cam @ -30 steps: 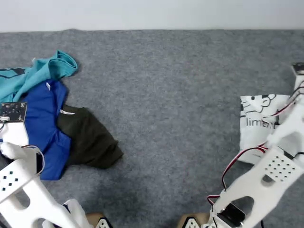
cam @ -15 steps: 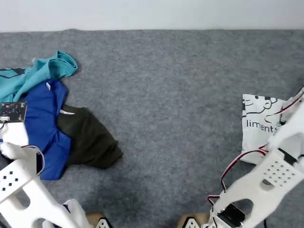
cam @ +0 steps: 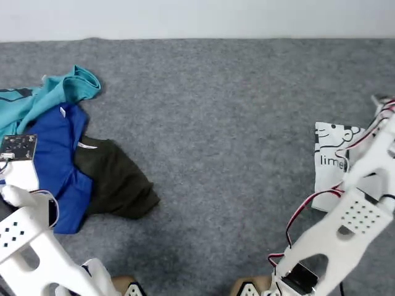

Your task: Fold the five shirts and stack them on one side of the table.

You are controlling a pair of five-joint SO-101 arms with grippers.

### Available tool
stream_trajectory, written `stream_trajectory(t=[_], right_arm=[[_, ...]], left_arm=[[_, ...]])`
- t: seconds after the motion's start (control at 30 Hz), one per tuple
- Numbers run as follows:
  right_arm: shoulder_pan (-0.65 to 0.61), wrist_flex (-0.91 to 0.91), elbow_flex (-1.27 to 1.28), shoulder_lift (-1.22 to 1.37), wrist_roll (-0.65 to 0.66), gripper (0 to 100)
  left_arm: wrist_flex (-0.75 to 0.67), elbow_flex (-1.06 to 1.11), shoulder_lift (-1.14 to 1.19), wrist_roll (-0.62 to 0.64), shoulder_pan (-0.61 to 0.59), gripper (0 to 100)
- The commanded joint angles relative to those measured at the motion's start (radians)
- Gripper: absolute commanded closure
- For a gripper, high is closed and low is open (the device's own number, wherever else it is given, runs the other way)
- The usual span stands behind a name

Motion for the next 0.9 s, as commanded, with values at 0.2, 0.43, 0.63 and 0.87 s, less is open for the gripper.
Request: stream_trajectory(t=[0.2, 0.43, 0.63, 0.87], right_arm=[[0.001, 0.044, 0.206, -0.076, -0.032, 98.8], [0.001, 0.042, 0.370, -0.209, -0.031, 98.9], [0.007, 0.039, 0.373, -0.357, -0.029, 98.9], [0.119, -0.087, 0.373, -0.467, 0.012, 98.9]], left_arm=[[-0.020, -0.010, -0.017, 0.000, 0.005, 99], [-0.020, -0.008, -0.017, 0.000, 0.005, 99], [-0.020, -0.008, -0.017, 0.000, 0.005, 99], [-0.014, -0.010, -0.017, 0.000, 0.005, 99]])
